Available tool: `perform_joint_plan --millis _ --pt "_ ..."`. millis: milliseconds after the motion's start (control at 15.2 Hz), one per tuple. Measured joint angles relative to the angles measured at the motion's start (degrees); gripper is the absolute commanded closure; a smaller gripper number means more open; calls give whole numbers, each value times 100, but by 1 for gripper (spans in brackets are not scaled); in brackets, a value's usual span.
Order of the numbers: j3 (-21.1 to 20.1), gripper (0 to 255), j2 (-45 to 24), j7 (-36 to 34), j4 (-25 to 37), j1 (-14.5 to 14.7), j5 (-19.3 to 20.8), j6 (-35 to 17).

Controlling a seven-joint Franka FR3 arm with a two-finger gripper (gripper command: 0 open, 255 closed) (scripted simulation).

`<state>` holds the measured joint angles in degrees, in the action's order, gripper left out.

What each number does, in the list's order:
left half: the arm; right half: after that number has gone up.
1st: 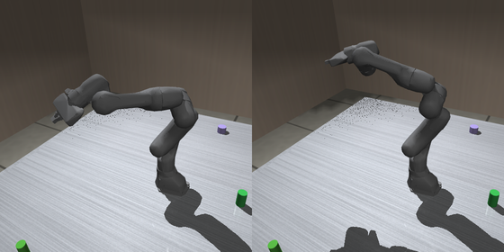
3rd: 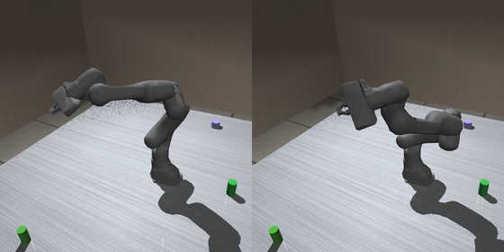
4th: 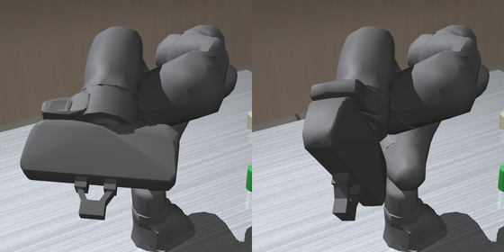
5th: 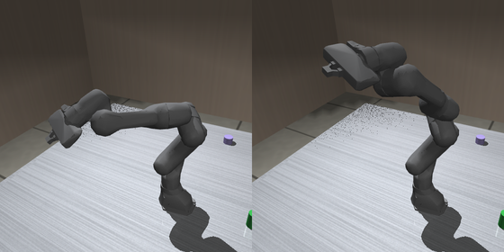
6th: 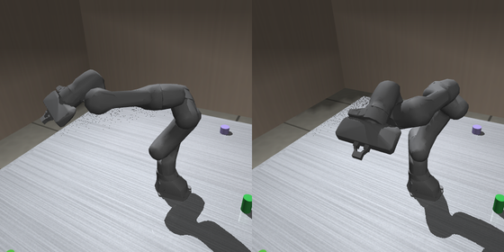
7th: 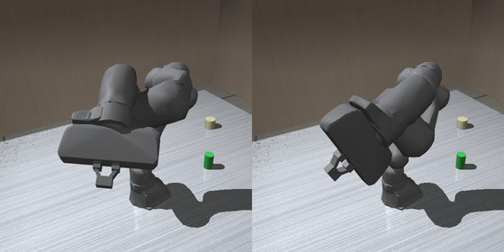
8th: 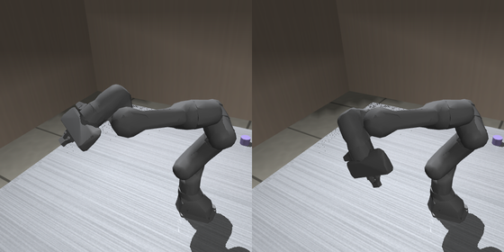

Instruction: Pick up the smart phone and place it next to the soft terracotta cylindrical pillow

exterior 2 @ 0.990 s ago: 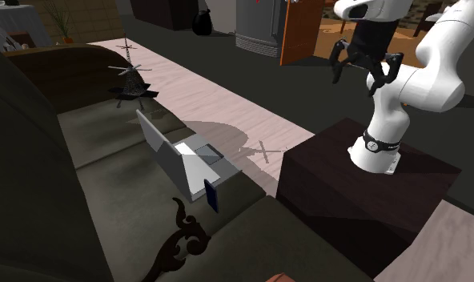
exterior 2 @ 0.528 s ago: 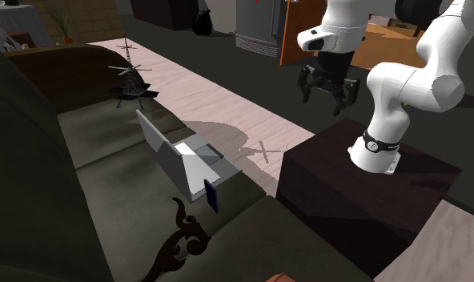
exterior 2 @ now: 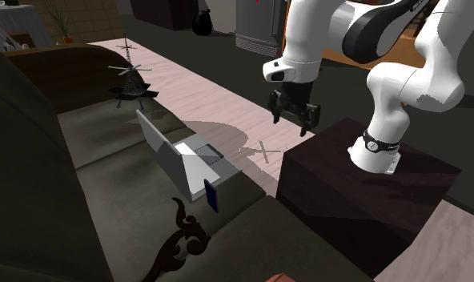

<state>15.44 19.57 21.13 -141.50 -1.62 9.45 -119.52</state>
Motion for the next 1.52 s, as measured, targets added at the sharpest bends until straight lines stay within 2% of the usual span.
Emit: perform_joint_plan --millis 330,726,1122,1518 --pt "329 0 -1193 628 467 27 -286 -795" --pt "446 0 -2625 1434 1209 -35 -948 -1493" --pt "257 0 -4066 2205 2312 -366 -1650 -1816" --pt "-40 0 -5409 2724 3654 -808 -2067 -1836"
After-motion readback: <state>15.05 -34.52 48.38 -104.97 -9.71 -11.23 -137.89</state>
